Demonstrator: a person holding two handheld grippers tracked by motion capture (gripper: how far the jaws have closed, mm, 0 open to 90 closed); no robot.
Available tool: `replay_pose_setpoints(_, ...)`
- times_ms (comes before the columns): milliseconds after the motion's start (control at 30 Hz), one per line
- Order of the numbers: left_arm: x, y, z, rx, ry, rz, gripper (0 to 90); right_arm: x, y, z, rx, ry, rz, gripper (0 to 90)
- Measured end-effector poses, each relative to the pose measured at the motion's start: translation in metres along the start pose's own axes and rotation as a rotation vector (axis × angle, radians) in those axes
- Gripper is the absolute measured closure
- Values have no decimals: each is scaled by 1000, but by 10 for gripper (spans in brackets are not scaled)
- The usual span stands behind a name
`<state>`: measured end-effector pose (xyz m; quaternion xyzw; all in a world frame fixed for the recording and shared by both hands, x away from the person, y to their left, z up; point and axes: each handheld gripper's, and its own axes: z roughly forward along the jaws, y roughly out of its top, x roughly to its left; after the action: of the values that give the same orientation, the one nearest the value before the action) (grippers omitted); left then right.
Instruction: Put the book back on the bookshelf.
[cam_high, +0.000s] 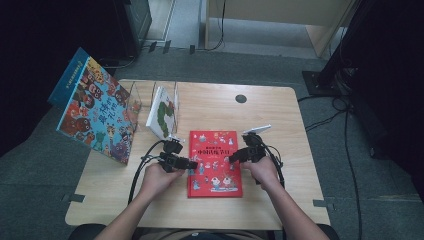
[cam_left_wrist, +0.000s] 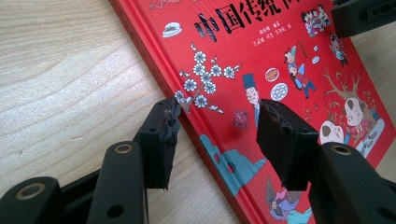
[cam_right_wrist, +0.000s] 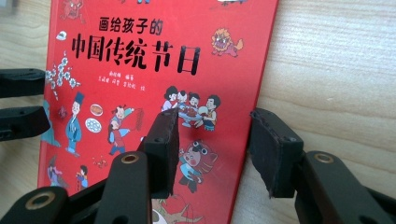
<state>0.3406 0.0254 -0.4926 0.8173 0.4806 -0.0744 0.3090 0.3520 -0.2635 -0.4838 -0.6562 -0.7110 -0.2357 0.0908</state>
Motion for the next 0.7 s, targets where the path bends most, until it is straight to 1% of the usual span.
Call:
replay_pose_setpoints(100,0,0,0,-1,-6,-5,462,0,0,-1,6,4,-3,540)
replay_pose_setpoints(200,-1,0,0,1,-3,-3,453,0,0,-2,8,4,-10,542)
replay_pose_setpoints(300,-1,0,0,3,-1,-2,451,1,-1,-4,1,4,-12,546)
replay_pose_setpoints(533,-1,0,0,1,-4,0,446,2,1,-13,-8,28,-11,550)
replay_pose_setpoints(700,-1,0,0,3,-3,5,446,4,3,-23,-16,53,-19,560)
